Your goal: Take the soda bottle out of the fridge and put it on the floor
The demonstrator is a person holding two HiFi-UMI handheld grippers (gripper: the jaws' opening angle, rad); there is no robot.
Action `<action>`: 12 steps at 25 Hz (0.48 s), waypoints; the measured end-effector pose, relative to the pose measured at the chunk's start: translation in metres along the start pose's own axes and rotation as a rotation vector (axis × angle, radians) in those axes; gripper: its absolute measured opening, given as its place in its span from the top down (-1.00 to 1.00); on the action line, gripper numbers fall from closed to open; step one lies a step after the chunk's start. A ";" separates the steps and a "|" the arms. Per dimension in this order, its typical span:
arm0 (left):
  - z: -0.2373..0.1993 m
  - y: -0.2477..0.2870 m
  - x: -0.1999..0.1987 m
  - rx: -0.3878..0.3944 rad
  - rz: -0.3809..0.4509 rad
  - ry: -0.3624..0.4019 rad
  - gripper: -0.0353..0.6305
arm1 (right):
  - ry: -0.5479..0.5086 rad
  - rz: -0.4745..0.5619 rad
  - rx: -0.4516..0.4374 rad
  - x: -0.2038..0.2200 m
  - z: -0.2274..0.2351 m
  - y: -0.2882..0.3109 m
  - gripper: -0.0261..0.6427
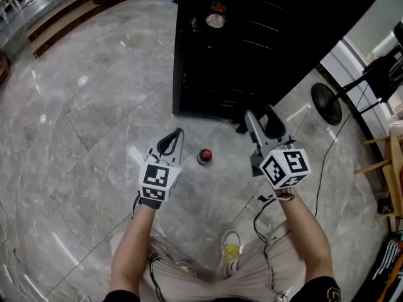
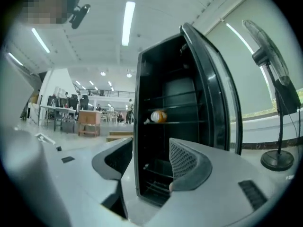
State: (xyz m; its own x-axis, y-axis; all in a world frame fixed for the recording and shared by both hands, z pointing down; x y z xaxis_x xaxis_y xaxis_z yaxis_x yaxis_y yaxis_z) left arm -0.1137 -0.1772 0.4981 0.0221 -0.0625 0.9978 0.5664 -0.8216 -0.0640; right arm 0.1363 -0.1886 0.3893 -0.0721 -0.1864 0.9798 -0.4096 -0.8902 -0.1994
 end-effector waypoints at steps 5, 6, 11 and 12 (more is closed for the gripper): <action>0.004 -0.006 -0.009 0.017 -0.006 0.019 0.85 | -0.022 0.064 0.031 -0.023 0.005 0.002 0.41; 0.003 -0.007 -0.012 0.013 -0.001 0.019 0.84 | -0.039 0.061 0.023 -0.025 0.004 0.006 0.45; 0.001 -0.006 -0.018 0.003 0.020 -0.001 0.84 | -0.098 0.041 0.025 -0.020 0.006 0.007 0.70; 0.002 -0.006 -0.018 0.005 0.022 -0.002 0.84 | -0.116 0.043 0.044 -0.020 0.007 0.007 0.76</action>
State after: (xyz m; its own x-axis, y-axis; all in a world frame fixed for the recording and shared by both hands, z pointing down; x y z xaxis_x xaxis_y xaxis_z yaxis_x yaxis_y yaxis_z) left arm -0.1159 -0.1703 0.4805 0.0360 -0.0797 0.9962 0.5697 -0.8174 -0.0859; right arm 0.1415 -0.1944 0.3684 0.0175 -0.2696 0.9628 -0.3681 -0.8970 -0.2445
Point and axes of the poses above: the fingertips, and each gripper's own axes: y forward along the fingers, z to its right, x out of its underside, the point moved 7 cm from there along -y, backward along the fingers, and after that the axes turned 12 degrees about z, right-handed, at the moved point
